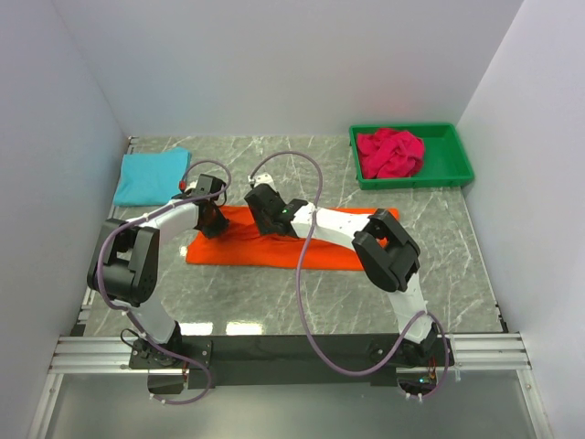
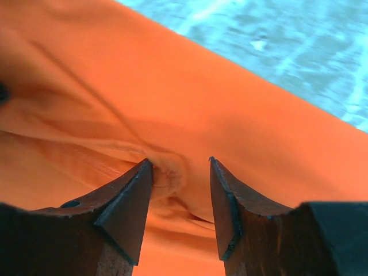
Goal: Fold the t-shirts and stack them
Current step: Fold the tshirt
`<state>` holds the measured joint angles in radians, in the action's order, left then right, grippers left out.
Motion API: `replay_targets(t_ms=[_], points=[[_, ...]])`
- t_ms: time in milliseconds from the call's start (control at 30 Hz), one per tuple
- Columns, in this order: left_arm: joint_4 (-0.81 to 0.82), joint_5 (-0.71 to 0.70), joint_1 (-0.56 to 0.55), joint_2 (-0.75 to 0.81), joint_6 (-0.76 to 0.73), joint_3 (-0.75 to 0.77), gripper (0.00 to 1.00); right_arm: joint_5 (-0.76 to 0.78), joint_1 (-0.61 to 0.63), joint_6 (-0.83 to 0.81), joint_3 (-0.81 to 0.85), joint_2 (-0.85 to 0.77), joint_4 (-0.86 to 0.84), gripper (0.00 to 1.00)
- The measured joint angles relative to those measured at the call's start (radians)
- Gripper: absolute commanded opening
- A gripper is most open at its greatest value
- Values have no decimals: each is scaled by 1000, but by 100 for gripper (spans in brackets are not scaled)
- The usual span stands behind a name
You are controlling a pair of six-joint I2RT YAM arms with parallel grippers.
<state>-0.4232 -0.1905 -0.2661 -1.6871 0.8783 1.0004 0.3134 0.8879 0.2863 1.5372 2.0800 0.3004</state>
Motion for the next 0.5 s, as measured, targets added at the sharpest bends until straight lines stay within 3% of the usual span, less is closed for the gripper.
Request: replay_targets(t_ms=[300, 500], points=[[-2, -9, 0, 0, 3, -2, 29, 87, 0, 27, -26, -16, 48, 44], [-1, -11, 0, 0, 4, -4, 28, 74, 0, 39, -66, -52, 57, 20]])
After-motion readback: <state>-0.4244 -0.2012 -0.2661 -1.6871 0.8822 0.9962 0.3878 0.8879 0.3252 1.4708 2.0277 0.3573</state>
